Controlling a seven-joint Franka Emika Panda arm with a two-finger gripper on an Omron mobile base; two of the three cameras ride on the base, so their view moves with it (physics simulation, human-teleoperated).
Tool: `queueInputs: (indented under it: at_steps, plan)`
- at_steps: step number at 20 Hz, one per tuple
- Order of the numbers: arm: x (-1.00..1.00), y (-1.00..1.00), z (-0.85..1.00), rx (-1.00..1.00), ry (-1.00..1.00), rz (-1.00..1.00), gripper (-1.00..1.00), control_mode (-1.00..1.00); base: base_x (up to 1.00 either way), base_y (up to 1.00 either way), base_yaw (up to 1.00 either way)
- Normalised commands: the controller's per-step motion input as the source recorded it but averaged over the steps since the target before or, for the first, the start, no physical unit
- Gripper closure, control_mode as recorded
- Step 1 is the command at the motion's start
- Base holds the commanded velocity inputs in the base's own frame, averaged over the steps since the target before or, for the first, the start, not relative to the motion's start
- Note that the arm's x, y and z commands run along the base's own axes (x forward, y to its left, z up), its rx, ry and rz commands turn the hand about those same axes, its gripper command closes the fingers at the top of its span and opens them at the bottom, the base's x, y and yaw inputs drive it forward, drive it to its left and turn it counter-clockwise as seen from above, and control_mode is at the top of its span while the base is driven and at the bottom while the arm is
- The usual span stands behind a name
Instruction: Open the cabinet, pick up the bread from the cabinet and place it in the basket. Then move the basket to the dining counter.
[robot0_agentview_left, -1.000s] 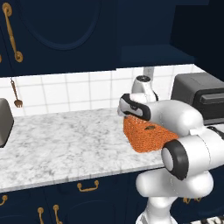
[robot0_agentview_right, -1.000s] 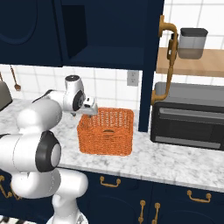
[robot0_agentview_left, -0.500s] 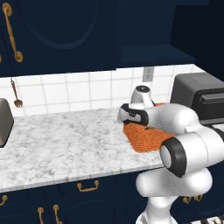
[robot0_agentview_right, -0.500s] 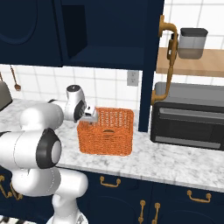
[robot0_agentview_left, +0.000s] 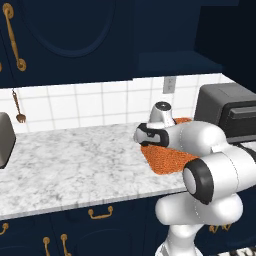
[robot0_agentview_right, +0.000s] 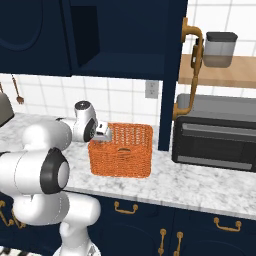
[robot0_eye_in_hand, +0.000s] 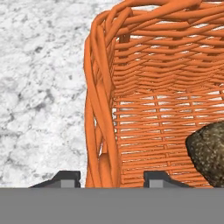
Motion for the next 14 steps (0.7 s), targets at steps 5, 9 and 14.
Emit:
queueInputs:
  at_steps: [5, 9, 14]
  plan:
    - [0.0, 0.0, 0.0, 0.0, 0.0, 0.0, 1.0, -1.0, 0.0, 0.0, 0.0]
    - [-0.1, 0.0, 0.13, 0.0, -0.01, 0.04, 1.0, -1.0, 0.0, 0.0, 0.0]
    - [-0.5, 0.16, 0.64, 0.0, -0.04, 0.12, 1.0, -1.0, 0.0, 0.0, 0.0]
